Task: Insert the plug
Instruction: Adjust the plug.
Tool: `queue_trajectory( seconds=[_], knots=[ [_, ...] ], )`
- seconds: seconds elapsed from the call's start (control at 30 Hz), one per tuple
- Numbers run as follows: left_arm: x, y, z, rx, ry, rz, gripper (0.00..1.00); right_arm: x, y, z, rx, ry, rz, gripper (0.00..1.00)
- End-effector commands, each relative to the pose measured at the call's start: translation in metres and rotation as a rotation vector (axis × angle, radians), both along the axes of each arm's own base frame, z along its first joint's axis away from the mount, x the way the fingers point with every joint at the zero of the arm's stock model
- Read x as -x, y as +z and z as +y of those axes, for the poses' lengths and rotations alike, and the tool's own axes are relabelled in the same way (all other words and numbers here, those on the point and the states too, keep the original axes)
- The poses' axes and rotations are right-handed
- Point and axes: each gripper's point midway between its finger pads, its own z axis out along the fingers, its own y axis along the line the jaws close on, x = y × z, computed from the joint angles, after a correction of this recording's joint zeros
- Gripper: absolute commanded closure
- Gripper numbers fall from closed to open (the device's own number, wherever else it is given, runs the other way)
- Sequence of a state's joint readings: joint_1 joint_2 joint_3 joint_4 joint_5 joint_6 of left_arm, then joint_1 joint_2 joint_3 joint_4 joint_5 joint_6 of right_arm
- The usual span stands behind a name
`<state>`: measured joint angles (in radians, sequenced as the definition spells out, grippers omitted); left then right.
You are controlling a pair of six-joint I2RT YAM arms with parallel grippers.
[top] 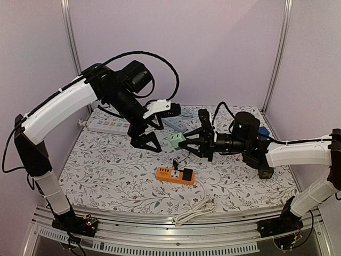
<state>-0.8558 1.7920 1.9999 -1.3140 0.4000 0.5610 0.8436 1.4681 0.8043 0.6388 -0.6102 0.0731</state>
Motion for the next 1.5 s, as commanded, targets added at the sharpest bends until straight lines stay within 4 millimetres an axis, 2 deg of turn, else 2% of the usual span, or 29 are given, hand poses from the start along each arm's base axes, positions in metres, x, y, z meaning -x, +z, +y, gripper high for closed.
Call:
queue_trajectory(
  seconds=[0.0, 0.07, 0.13, 0.27, 0.47, 0.6, 0.73, 0.83, 1.0, 1.1, 1.23, 1.37, 1.43, 1.47],
  knots=[
    [0.018, 0.028, 0.026, 0.071, -0.083, -0.122, 0.01, 0.009, 0.011, -0.015, -0.005, -0.03, -0.072, 1.0],
    [0.034, 0.042, 0.023, 0.177, -0.178, -0.187, 0.0, 0.013, 0.01, -0.021, 0.001, -0.041, -0.124, 1.0],
    [0.042, 0.05, 0.004, 0.267, -0.216, -0.231, 0.0, 0.015, 0.009, -0.027, 0.004, -0.057, -0.164, 1.0],
    [0.037, 0.052, -0.036, 0.338, -0.199, -0.171, 0.08, 0.023, 0.009, -0.036, 0.005, -0.054, -0.201, 1.0],
    [0.03, 0.019, -0.061, 0.287, -0.246, -0.187, 0.15, 0.024, 0.012, -0.04, 0.012, -0.067, -0.247, 1.0],
    [0.02, 0.024, -0.076, 0.31, -0.208, -0.197, 0.31, 0.023, 0.013, -0.037, 0.015, -0.061, -0.264, 1.0],
    [0.024, 0.017, -0.075, 0.294, -0.225, -0.187, 0.45, 0.023, 0.014, -0.037, 0.017, -0.063, -0.268, 1.0],
    [0.028, 0.007, -0.073, 0.272, -0.236, -0.171, 0.48, 0.021, 0.015, -0.038, 0.026, -0.072, -0.274, 1.0],
    [0.026, 0.006, -0.077, 0.272, -0.234, -0.192, 0.66, 0.019, 0.016, -0.037, 0.033, -0.076, -0.282, 1.0],
    [0.026, 0.005, -0.078, 0.266, -0.231, -0.199, 0.68, 0.018, 0.017, -0.036, 0.031, -0.077, -0.282, 1.0],
    [0.03, 0.0, -0.082, 0.257, -0.236, -0.188, 0.64, 0.017, 0.017, -0.037, 0.033, -0.084, -0.283, 1.0],
    [0.03, -0.002, -0.083, 0.248, -0.229, -0.192, 0.85, 0.018, 0.018, -0.039, 0.033, -0.09, -0.282, 1.0],
    [0.028, -0.004, -0.081, 0.239, -0.226, -0.205, 1.0, 0.019, 0.019, -0.041, 0.032, -0.093, -0.284, 1.0],
    [0.027, -0.005, -0.081, 0.235, -0.226, -0.211, 1.0, 0.019, 0.019, -0.041, 0.032, -0.095, -0.283, 1.0]
  ],
)
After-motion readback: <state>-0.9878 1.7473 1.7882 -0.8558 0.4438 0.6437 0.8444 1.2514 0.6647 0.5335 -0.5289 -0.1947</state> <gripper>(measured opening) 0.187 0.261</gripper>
